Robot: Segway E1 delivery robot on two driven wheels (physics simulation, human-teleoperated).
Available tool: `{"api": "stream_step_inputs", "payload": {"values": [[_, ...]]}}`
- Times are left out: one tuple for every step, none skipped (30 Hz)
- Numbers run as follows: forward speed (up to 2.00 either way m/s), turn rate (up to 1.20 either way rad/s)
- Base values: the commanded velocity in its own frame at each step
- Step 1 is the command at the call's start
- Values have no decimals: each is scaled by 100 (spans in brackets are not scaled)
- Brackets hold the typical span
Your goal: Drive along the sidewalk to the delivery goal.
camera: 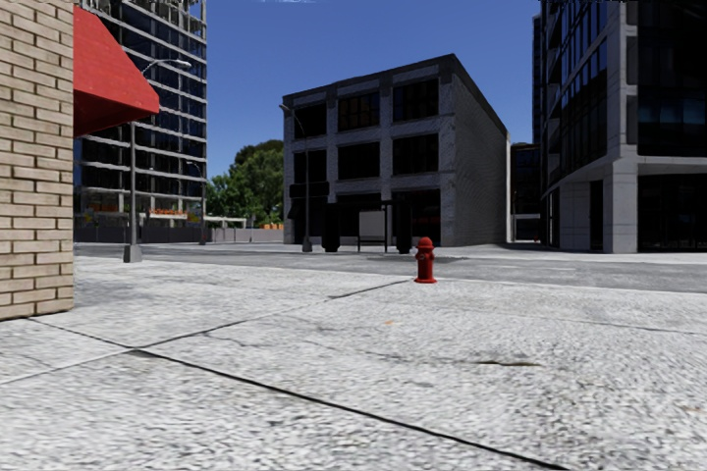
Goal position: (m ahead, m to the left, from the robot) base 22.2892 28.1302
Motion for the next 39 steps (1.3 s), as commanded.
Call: {"api": "stream_step_inputs", "payload": {"values": [[200, 49], [200, 49], [200, 49], [200, 49], [200, 49], [200, 49], [200, 49], [200, 48], [200, 48], [200, 48], [200, 48], [200, 48], [200, 48], [200, 48], [200, 48], [200, 48], [200, 48], [200, 48], [200, 48], [200, 48], [200, 48], [200, 48], [200, 48], [200, 48], [200, 46], [200, 46], [200, 44], [200, 44], [200, 44], [200, 44], [200, 44], [200, 44], [200, 44], [200, 44], [200, 44], [200, 44], [200, 44], [200, 44], [200, 43]]}}
